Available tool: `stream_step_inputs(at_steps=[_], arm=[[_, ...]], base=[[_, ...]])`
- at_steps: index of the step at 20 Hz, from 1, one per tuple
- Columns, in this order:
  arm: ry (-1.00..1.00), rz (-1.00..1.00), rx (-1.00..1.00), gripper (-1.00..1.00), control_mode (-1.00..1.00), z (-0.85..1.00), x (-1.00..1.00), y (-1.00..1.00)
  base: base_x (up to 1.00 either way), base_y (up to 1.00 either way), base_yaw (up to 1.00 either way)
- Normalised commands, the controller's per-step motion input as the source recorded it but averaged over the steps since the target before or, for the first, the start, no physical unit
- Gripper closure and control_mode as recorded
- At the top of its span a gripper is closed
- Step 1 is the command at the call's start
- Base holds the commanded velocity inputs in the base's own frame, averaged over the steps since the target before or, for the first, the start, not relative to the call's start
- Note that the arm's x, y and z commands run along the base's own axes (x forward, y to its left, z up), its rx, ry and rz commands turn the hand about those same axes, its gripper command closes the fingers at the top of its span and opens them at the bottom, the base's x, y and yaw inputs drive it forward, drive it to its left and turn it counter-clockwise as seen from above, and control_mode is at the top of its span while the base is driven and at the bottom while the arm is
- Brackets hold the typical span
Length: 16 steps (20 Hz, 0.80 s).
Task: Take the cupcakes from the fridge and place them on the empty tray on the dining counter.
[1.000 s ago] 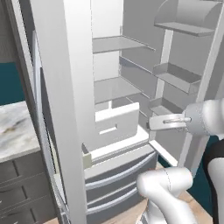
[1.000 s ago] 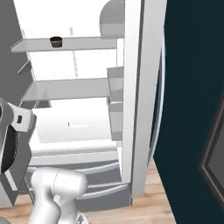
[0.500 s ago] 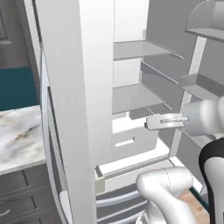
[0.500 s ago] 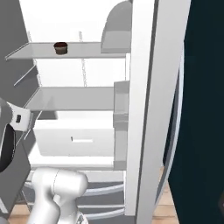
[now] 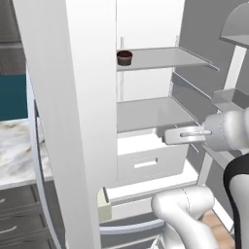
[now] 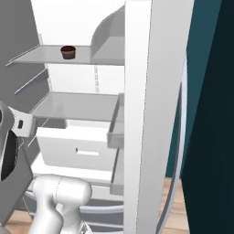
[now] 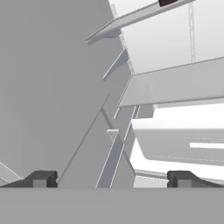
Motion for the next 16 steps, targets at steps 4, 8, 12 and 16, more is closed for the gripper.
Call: stream_step_inputs(at_steps=[4, 8, 12, 16], arm=[[0.0, 0.0, 0.0, -1.0, 1.0, 0.0, 0.0, 0.0], [0.0, 0.0, 0.0, -1.0, 1.0, 0.0, 0.0, 0.0], [0.0, 0.0, 0.0, -1.0, 1.0, 0.0, 0.0, 0.0], [0.0, 0.0, 0.0, -1.0, 1.0, 0.0, 0.0, 0.0]], base=[[1.0, -0.07, 0.13], [1.0, 0.0, 0.09], [0.47, 0.0, 0.01], [0.0, 0.0, 0.0]])
